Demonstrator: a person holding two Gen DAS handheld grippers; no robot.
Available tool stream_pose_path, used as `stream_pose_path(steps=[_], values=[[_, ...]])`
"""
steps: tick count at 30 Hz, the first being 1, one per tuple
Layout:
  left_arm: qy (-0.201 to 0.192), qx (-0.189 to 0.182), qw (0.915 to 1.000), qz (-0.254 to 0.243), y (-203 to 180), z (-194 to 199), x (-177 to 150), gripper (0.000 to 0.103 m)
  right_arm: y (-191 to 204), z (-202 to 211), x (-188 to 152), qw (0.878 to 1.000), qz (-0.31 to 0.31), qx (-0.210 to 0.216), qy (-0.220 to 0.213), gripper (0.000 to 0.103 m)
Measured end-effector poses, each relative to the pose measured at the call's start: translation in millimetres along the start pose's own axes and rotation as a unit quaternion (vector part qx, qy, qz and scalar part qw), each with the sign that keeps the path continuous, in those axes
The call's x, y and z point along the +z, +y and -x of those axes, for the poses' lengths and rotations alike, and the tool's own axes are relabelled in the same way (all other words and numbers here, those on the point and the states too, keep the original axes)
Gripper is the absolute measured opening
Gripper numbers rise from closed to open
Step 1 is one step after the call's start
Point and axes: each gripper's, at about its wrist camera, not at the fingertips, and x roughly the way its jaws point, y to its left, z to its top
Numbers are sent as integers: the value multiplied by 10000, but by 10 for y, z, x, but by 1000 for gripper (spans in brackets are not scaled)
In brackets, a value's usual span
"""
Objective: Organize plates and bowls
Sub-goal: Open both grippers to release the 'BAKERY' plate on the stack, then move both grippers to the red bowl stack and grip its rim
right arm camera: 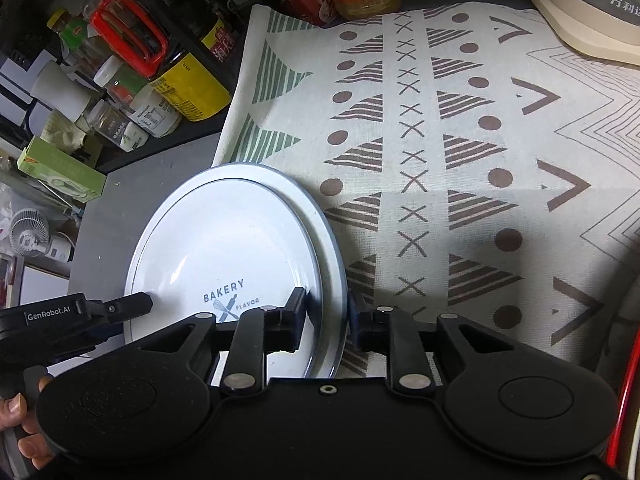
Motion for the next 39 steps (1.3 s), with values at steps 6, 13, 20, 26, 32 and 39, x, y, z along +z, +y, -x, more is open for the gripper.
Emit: stream_pose_path(steps=[6, 13, 20, 26, 32, 39], values=[[0, 44, 9999, -105, -22, 0, -2, 30, 4, 5, -10, 10000, -27, -21, 9, 23], [61, 360, 9988, -339, -125, 46, 13, 38, -22, 115, -31, 9999, -90, -1, -59, 27], [109, 391, 9970, -664, -266, 140, -41, 59, -66, 361, -55, 9993, -161, 156, -302, 54], [84, 322, 9940, -1041, -471, 278, -159, 74, -120, 643, -84, 9980, -165, 241, -556, 72], [187, 147, 9874, -1565, -774, 314, -270, 83, -311, 991, -76, 9955, -315, 271, -853, 85], [212, -65, 9805, -1952, -1122, 345, -355, 87, -554, 1375, -145, 9918, -516, 231, -1144, 89]])
